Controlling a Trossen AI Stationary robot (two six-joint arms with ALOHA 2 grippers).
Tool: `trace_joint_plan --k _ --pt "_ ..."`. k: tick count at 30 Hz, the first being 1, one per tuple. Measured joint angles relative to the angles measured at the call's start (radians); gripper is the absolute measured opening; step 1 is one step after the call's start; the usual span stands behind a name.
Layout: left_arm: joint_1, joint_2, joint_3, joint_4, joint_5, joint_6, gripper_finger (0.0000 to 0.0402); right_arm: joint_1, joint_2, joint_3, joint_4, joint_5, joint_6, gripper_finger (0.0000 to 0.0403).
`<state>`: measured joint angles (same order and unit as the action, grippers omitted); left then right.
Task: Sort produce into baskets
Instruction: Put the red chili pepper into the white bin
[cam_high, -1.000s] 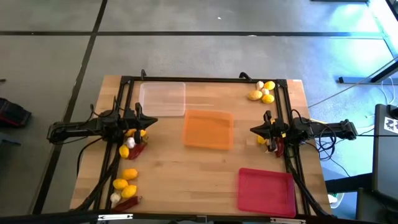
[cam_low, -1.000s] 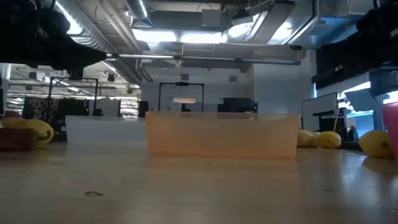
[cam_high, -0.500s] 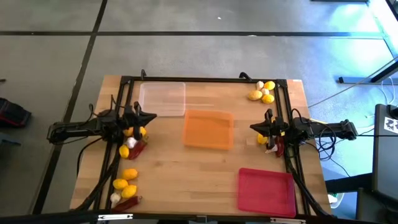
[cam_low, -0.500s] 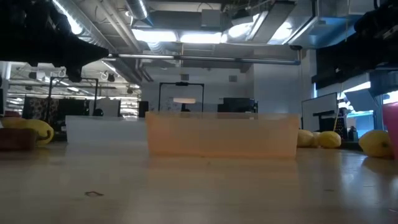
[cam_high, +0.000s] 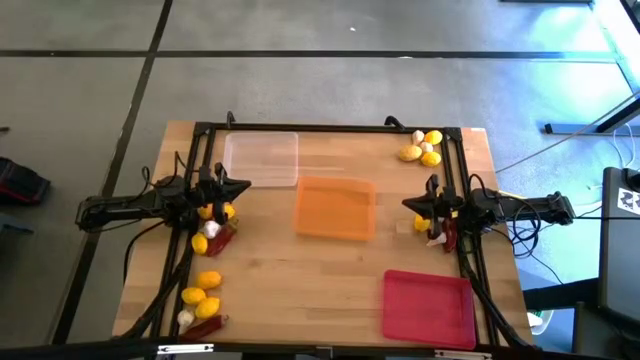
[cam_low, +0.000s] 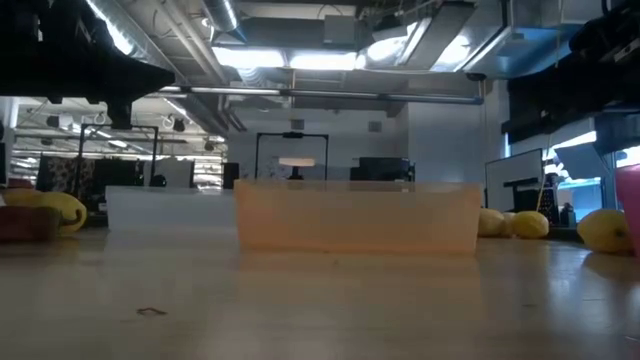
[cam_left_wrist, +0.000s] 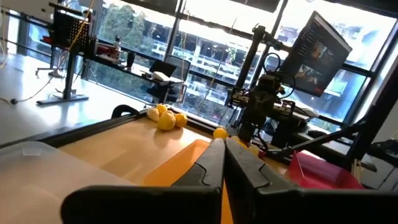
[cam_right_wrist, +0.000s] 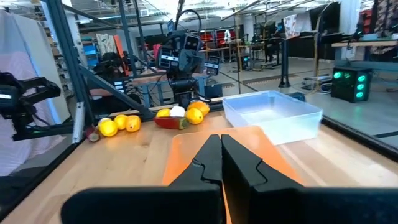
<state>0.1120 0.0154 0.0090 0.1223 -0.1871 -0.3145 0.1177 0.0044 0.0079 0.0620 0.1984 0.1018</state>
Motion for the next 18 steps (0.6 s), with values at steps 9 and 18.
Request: trace_joint_plan --k 9,18 --pt "0.0 0.0 0.0 0.001 0.0 0.033 0.0004 0.0 0.0 0.0 0.054 0.014 0.048 0.0005" --pt "0.0 0.0 0.0 0.003 0.0 0.119 0.0034 0.0 0.0 0.0 0.072 0.019 0.048 0.0005"
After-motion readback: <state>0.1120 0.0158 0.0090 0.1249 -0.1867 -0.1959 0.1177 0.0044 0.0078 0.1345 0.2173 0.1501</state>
